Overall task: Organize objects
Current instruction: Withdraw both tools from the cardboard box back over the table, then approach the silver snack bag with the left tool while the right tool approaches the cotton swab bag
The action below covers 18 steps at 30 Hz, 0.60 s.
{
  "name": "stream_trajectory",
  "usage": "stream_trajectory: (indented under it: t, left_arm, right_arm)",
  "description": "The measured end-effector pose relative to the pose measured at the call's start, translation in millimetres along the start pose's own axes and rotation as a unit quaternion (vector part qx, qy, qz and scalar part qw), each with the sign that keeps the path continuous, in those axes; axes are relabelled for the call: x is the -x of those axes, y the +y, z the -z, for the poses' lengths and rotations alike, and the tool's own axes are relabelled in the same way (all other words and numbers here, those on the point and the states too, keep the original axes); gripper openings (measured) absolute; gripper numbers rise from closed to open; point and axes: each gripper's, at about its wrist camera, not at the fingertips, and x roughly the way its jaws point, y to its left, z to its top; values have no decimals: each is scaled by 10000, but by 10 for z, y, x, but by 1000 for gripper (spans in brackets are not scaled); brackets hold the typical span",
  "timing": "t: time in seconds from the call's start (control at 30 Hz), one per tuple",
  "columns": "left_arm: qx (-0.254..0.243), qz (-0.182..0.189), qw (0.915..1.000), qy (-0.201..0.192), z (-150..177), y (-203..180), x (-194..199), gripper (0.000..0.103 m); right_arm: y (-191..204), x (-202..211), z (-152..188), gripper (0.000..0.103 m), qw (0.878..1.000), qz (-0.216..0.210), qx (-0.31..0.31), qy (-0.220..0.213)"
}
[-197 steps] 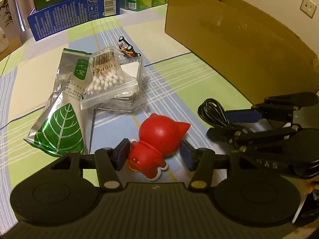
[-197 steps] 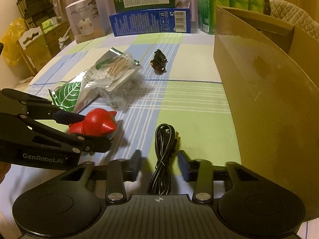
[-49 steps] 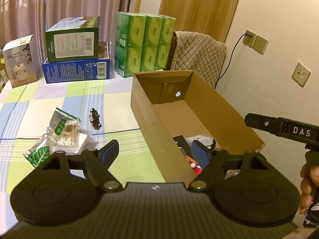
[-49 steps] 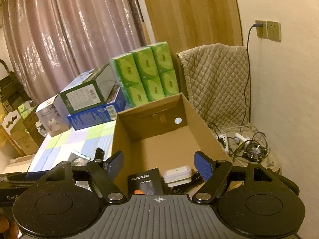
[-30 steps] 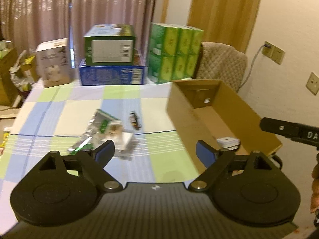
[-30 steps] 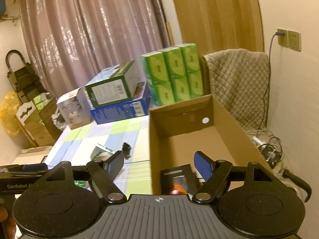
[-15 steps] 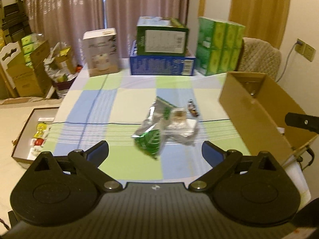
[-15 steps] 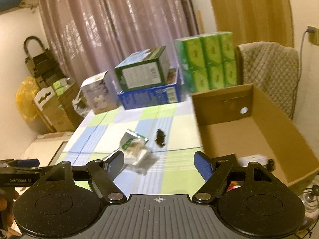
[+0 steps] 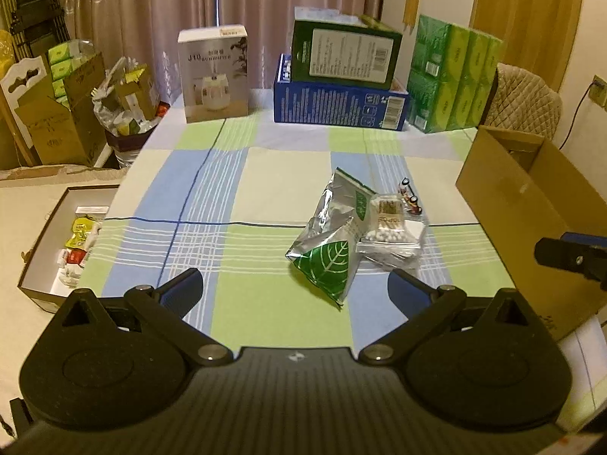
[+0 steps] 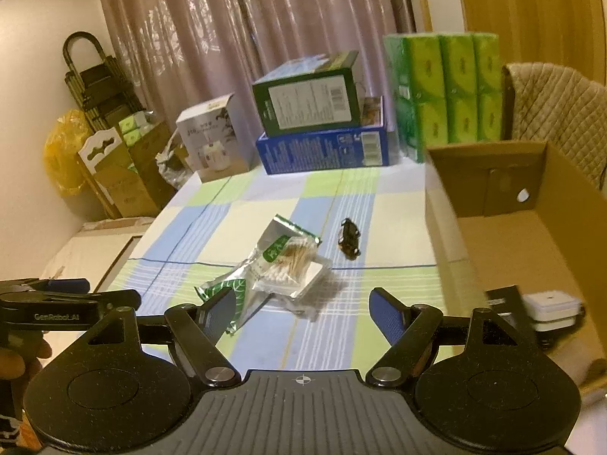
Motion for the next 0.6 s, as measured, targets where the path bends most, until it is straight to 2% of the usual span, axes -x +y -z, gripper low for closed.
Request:
stream_trajectory:
  t: [0.33, 0.47, 0.6]
  left_arm:
    - [144, -131, 9997, 122, -56, 99, -755, 102]
    - [277, -75, 9995, 134, -119, 173, -942, 102]
    - [440, -179, 9987, 157, -185, 249, -1063, 102]
  right_arm:
    - [-39, -795, 7, 74, 9997, -199, 85, 76]
    - [-27, -1081, 11, 62, 9995, -228, 232, 62]
    - [-17, -1319, -32, 55, 9991, -335, 239, 109]
